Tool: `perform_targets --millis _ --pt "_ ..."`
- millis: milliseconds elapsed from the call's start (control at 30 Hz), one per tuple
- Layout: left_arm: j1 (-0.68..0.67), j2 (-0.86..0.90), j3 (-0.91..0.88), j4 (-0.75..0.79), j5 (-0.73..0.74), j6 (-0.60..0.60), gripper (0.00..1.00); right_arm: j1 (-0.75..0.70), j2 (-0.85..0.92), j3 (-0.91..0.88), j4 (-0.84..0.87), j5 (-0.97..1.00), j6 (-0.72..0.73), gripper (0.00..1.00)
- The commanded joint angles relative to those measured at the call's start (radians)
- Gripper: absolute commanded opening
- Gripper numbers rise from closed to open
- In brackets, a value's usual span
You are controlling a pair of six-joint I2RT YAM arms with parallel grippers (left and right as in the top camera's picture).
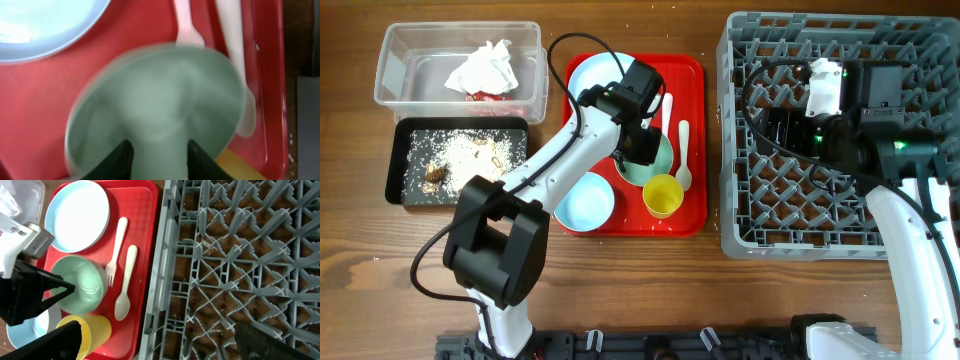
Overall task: Sort waste into correct bins and load items into the dishwasher rack
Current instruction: 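Grasp the yellow cup with the left gripper and lift it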
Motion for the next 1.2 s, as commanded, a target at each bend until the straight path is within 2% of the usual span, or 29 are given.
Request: perform_targets --millis 0,100,167,300,433,600,700,800,867,967,1133,1167 --pt "0.023 -0.059 0.117 -0.070 0.005 -0.053 0.45 -0.004 0.011 0.018 0.002 0.009 0.013 1.00" --pt "0.024 -0.122 0.149 -0.114 0.070 -0.052 0.60 -0.004 0.011 0.018 0.011 0.009 0.014 1.00" --pt "0.020 -0.130 0.149 -0.159 0.107 -0.049 0.62 -0.004 0.011 0.018 0.013 0.009 0.020 1.00" --pt "-0.017 -0.122 0.120 -0.222 0.129 -0.046 0.63 -0.004 0.011 0.018 0.015 0.009 0.022 1.00" --pt "-0.083 -0.120 0.061 -0.210 0.140 -0.048 0.66 -0.004 0.011 0.018 0.014 0.009 0.022 1.00" --pt "-0.137 -0.117 -0.060 -0.112 0.126 -0.155 0.66 -0.004 0.011 0.018 0.013 0.008 0.042 1.00" --pt "-0.137 -0.117 -0.114 -0.087 0.068 -0.219 0.60 -0.004 0.011 0.018 0.010 0.008 0.042 1.00" --pt "-0.137 -0.117 -0.143 -0.066 0.037 -0.222 0.60 -0.004 0.011 0.018 0.010 0.008 0.042 1.00" --pt "-0.137 -0.117 -0.161 -0.047 0.037 -0.222 0.55 -0.004 0.011 0.018 0.011 0.008 0.041 1.00" --pt "-0.137 -0.116 -0.193 -0.021 0.038 -0.222 0.42 -0.004 0.011 0.018 0.010 0.009 0.041 1.00" --pt "-0.137 -0.117 -0.204 -0.009 0.045 -0.242 0.07 -0.004 0.011 0.018 0.011 0.009 0.041 1.00" --pt "-0.137 -0.117 -0.204 -0.010 0.046 -0.249 0.04 -0.004 0.011 0.018 0.011 0.009 0.041 1.00"
